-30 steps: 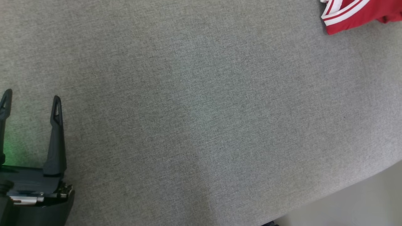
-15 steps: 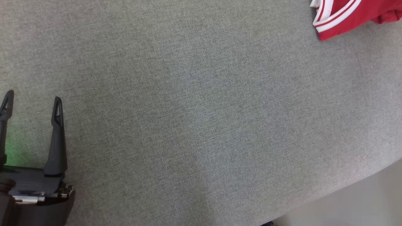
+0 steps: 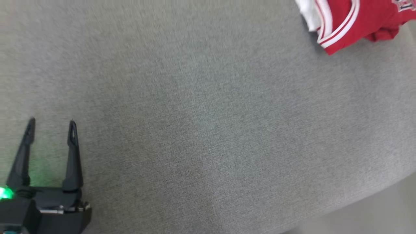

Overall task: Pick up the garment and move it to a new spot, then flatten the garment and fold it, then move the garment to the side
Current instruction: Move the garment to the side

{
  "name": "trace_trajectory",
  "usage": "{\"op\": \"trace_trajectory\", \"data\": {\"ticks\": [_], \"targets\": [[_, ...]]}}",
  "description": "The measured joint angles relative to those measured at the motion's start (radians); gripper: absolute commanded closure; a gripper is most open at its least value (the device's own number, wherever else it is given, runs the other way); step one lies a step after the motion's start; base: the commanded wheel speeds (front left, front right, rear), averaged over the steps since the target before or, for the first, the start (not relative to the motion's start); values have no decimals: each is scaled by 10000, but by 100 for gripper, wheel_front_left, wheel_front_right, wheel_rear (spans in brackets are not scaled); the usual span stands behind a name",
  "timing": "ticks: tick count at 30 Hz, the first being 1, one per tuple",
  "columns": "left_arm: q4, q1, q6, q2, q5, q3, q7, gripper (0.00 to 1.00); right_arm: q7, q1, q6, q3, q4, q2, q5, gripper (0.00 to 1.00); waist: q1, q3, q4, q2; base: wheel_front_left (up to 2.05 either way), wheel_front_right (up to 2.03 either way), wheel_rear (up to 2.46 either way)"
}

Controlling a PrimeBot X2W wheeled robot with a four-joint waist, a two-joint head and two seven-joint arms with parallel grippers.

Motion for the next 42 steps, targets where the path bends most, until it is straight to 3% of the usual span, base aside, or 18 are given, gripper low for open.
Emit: {"op": "trace_trajectory", "data": {"ticks": [12,19,26,34,42], "targets": [[1091,901,221,-769,-385,261,-171,0,-552,2070,2,-351,-1666,817,171,0,-2,-1797,256,-1,0,0,0],[1244,1387,173,-1112,-416,539,-186,0,-568,4259,0,-1446,-3749,1110,-564,0,-2,-2860,597,-2,0,0,0],[1557,1428,-13,-1344,-410,552,-196,0,-554,6528,0,-2928,-5392,1463,-1191,0,-1,-3410,1456,-3,0,0,0],[1994,1370,-104,-1486,-337,677,-198,0,13,9291,0,-4527,-7432,2587,-1904,0,0,-3906,2459,-3,0,0,0],[2389,1372,-178,-1592,-282,771,-196,0,604,11553,0,-5363,-9001,3781,-2414,0,0,-4448,3227,-2,0,0,0]]}}
